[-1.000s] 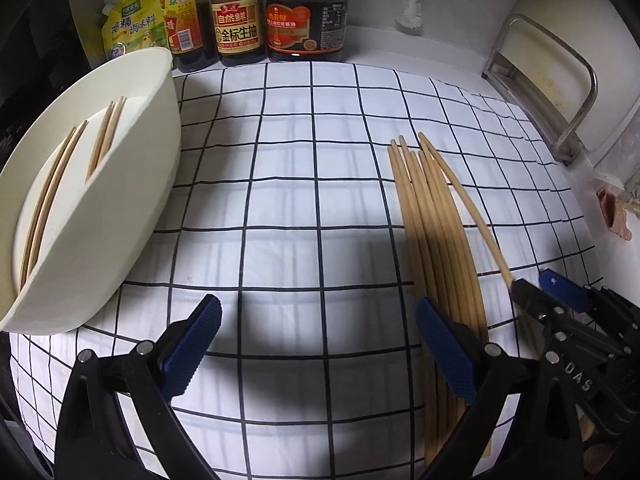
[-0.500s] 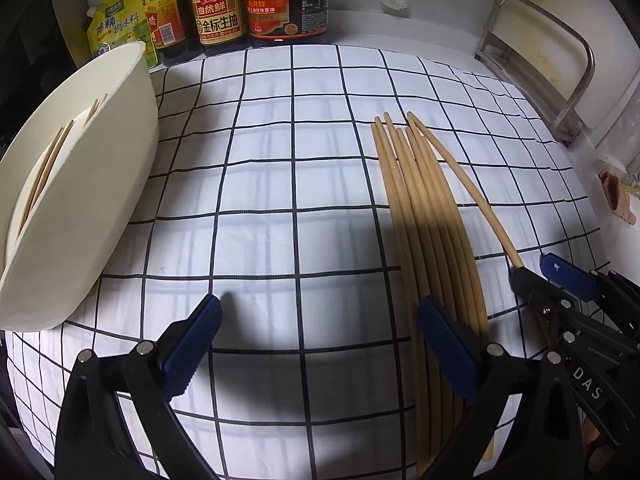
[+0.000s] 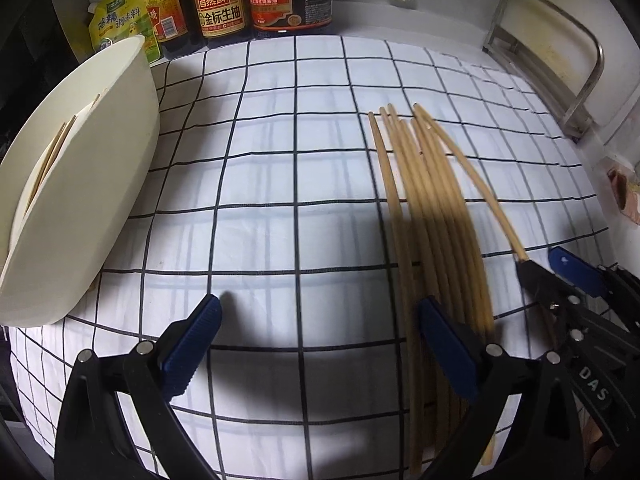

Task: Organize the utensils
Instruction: 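Lower both open tools toward the next chopsticks in the bundle, then close the right tool on one chopstick while the left tool grasps another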

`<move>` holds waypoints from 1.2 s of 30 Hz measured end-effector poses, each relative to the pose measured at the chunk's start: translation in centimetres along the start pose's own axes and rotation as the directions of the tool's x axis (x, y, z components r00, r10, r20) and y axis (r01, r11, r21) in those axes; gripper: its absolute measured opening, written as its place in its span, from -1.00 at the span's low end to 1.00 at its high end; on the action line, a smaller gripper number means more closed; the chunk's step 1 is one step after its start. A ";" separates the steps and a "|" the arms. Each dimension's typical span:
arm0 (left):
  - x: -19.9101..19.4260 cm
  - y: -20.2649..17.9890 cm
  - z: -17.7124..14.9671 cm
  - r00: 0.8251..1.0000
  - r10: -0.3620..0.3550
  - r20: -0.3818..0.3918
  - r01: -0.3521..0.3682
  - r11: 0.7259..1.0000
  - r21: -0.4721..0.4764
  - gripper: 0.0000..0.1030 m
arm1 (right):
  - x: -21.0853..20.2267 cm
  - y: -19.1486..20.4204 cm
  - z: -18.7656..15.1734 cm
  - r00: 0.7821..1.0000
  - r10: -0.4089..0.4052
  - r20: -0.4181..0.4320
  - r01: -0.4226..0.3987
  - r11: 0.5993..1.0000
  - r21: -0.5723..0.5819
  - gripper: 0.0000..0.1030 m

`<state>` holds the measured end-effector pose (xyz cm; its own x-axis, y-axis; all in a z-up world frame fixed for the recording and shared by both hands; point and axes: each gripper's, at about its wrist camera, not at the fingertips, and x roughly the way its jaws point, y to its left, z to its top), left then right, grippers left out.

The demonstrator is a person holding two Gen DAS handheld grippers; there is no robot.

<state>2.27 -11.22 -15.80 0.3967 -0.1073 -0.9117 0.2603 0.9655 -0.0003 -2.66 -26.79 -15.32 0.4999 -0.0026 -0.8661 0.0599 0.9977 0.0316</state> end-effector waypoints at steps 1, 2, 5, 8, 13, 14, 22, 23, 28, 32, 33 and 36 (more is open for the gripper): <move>0.0 0.1 0.0 1.000 0.007 0.004 -0.007 1.000 0.002 0.89 | 0.0 0.0 0.0 1.000 -0.001 -0.001 0.001 1.000 -0.005 -0.25; 0.0 0.2 0.0 1.000 0.005 0.005 -0.005 1.000 -0.004 0.89 | 0.0 0.0 -0.1 1.000 -0.002 -0.001 0.002 1.000 -0.007 -0.25; 0.0 0.7 0.1 1.000 0.006 0.010 -0.006 1.000 -0.020 0.84 | 0.1 0.0 -0.1 1.000 -0.007 0.004 0.007 1.000 -0.008 -0.25; -0.2 0.9 0.2 0.999 0.012 0.032 -0.011 1.000 -0.025 0.63 | 0.2 0.3 0.1 1.000 -0.011 0.010 0.012 1.000 -0.022 -0.25; -0.6 0.7 0.7 0.998 0.000 0.056 0.000 1.000 -0.012 0.08 | 0.5 1.5 0.3 1.000 -0.006 0.011 0.007 0.996 -0.091 -0.54; -0.7 0.5 0.7 0.998 -0.003 0.058 0.003 1.000 -0.006 -0.02 | 0.5 1.7 0.3 1.000 -0.004 0.009 0.005 0.995 -0.096 -0.61; -0.9 -0.1 0.6 0.997 -0.054 0.055 0.052 0.998 0.048 -0.85 | 0.5 2.4 0.4 1.000 0.011 -0.004 -0.011 0.995 -0.096 -0.88; -0.9 0.1 0.6 0.997 -0.067 0.049 0.065 0.997 0.046 -0.86 | 0.4 2.3 0.4 1.000 0.017 -0.006 -0.017 0.996 -0.087 -0.88; -1.3 1.0 0.9 0.994 -0.109 0.026 0.108 0.993 0.038 -0.86 | -0.9 2.1 0.8 0.999 0.052 0.002 -0.052 0.998 -0.022 -0.88; -3.3 1.7 1.5 0.989 -0.137 0.053 0.135 0.990 0.040 -0.86 | -2.4 2.5 1.4 0.997 0.074 0.020 -0.074 0.997 0.015 -0.88; -4.1 1.9 1.7 0.987 -0.144 0.066 0.141 0.989 0.040 -0.86 | -3.0 2.9 1.8 0.996 0.082 0.029 -0.083 0.996 0.022 -0.88; -6.0 3.0 2.8 0.982 -0.158 0.108 0.155 0.987 0.029 -0.86 | -4.6 4.1 2.9 0.993 0.106 0.060 -0.108 0.994 0.021 -0.88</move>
<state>3.09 -8.30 -9.16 0.4437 -0.2831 -0.8503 0.3443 0.9298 -0.1299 -2.16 -22.85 -9.76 0.5545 0.0995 -0.8262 0.0238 0.9905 0.1353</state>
